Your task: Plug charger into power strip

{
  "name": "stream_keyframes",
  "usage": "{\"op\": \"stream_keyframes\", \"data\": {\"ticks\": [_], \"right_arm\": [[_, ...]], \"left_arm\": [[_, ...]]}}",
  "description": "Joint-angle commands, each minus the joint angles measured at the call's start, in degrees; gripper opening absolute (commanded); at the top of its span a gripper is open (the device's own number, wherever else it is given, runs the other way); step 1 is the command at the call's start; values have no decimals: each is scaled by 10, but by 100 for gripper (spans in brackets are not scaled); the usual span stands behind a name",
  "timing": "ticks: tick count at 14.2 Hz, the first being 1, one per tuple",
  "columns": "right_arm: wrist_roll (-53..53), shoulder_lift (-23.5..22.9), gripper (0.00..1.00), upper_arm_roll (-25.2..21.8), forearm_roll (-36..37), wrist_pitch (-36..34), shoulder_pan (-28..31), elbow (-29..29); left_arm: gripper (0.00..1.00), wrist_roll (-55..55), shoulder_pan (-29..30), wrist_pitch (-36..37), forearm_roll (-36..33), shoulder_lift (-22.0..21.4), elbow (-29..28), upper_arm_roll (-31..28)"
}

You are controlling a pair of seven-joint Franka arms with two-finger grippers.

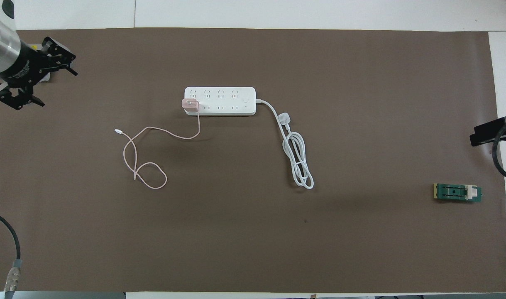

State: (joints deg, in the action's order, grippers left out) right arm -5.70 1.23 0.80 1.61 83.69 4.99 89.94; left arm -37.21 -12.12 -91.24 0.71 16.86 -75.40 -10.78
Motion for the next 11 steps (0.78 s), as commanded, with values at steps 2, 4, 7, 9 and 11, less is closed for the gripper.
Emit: {"op": "stream_keyframes", "data": {"ticks": [2, 4, 7, 9, 11], "right_arm": [[7, 11, 100, 7, 6, 2, 7, 13], [7, 11, 100, 7, 6, 2, 7, 13], [7, 11, 100, 7, 6, 2, 7, 13], [7, 11, 100, 7, 6, 2, 7, 13], [7, 11, 100, 7, 6, 2, 8, 13]], "left_arm": [[100, 107, 15, 38, -3, -51, -18, 4], [100, 112, 18, 52, -3, -76, -16, 4], [100, 160, 19, 72, -4, -97, -12, 4], [100, 202, 39, 72, -1, -111, -27, 13], [100, 233, 40, 71, 0, -132, -67, 16]]}}
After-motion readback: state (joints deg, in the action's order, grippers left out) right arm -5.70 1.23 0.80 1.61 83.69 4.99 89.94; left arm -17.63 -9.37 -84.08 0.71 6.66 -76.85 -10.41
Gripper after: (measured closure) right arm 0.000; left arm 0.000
